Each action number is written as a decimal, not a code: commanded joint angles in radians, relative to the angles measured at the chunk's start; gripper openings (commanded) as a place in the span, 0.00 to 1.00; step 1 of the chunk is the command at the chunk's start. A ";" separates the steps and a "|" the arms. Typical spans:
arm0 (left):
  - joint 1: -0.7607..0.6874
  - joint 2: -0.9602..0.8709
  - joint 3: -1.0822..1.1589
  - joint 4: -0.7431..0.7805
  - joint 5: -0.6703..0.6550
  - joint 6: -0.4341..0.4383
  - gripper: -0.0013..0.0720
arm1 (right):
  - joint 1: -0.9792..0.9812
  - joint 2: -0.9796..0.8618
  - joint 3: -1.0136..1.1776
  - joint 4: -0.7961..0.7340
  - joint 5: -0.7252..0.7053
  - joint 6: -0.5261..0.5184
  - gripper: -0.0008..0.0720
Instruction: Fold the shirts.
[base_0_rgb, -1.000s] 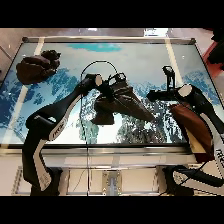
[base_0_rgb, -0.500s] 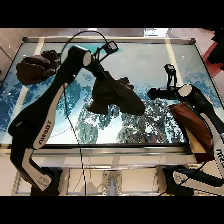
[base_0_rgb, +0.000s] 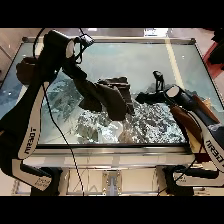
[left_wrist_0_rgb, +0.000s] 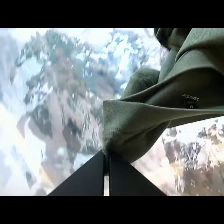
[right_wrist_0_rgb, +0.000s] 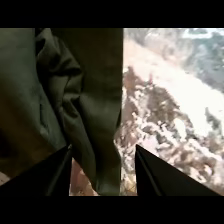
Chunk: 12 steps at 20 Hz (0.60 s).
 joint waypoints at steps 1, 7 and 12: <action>0.002 0.006 -0.020 0.016 -0.042 -0.036 0.03 | 0.071 -0.102 0.000 0.042 -0.038 -0.016 0.62; 0.002 0.007 -0.020 0.016 -0.024 -0.029 0.03 | 0.045 -0.145 0.000 0.132 -0.105 -0.021 0.62; 0.002 0.007 -0.020 0.016 -0.002 -0.029 0.03 | 0.047 -0.188 0.000 0.154 -0.047 -0.021 0.62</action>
